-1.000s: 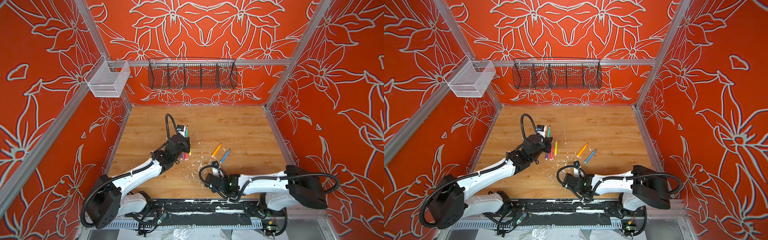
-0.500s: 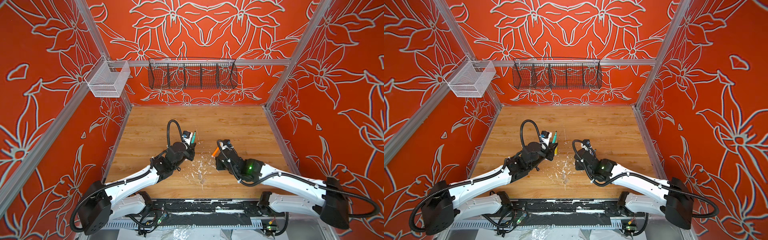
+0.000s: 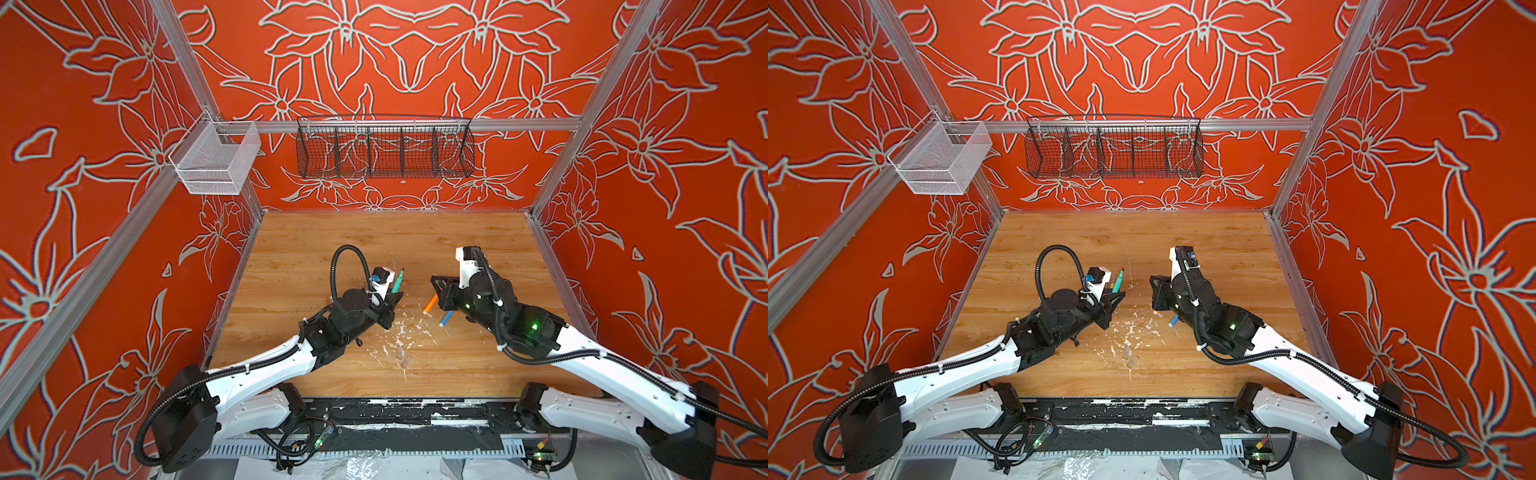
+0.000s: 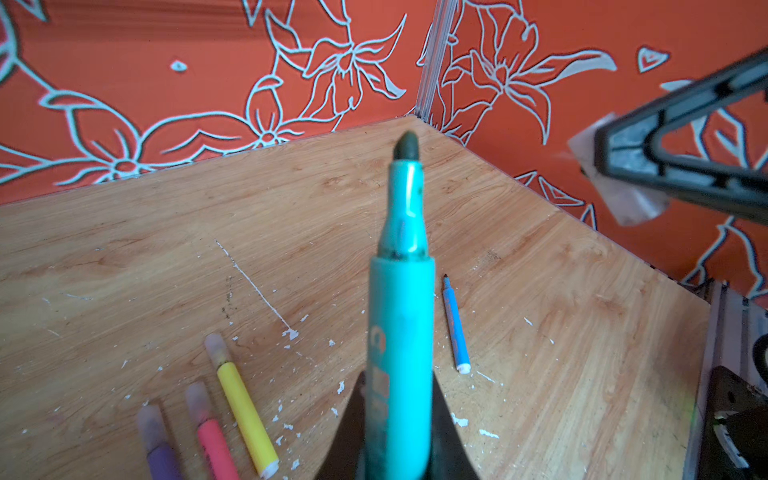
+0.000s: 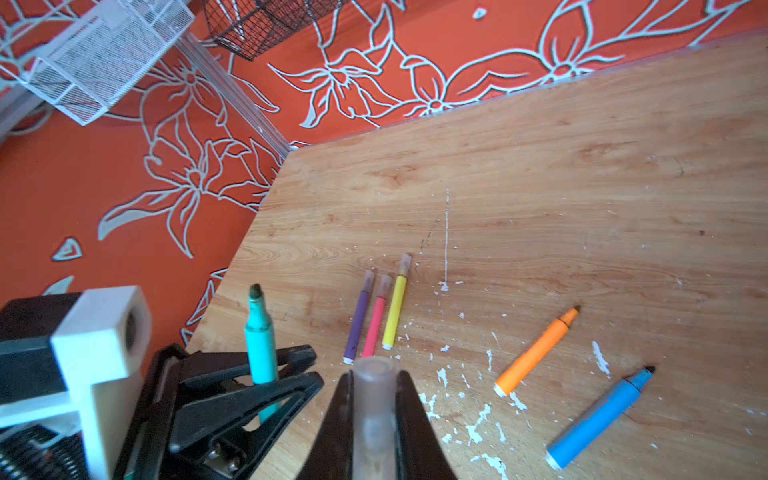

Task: Insert the pens into the pen caps
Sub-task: 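Lift the cap and swing the right gripper toward the green marker tip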

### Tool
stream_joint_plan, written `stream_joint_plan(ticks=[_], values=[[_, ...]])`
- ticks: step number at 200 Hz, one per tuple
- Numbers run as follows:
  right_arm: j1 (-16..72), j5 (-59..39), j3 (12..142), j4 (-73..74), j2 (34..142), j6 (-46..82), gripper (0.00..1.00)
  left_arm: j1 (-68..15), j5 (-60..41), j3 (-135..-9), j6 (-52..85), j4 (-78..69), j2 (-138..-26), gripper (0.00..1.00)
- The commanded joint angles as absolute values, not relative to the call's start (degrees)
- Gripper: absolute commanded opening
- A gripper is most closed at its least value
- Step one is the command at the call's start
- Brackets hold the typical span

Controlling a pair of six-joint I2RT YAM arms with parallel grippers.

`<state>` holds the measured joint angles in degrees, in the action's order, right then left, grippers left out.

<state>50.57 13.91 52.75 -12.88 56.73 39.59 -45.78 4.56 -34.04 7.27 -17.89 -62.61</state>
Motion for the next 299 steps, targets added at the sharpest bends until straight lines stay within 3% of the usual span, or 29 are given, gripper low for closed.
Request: stream_joint_plan(ticks=[1, 102, 227, 299], values=[[50.5, 12.0, 52.4, -6.7, 54.6, 38.2, 0.04, -46.1, 2.6, -33.8, 6.2, -20.7, -63.1, 0.0], [50.4, 11.3, 50.8, 8.4, 61.8, 43.9, 0.0, -46.1, -3.1, -34.5, 5.7, -21.2, -64.2, 0.0], [50.5, 10.6, 51.8, 11.3, 66.1, 44.7, 0.0, -46.2, -4.1, -34.5, 6.4, -21.6, -64.0, 0.0], [50.6, 8.5, 49.8, 12.3, 66.4, 46.2, 0.0, -46.1, 0.1, -34.9, 7.6, -20.7, -64.2, 0.0]])
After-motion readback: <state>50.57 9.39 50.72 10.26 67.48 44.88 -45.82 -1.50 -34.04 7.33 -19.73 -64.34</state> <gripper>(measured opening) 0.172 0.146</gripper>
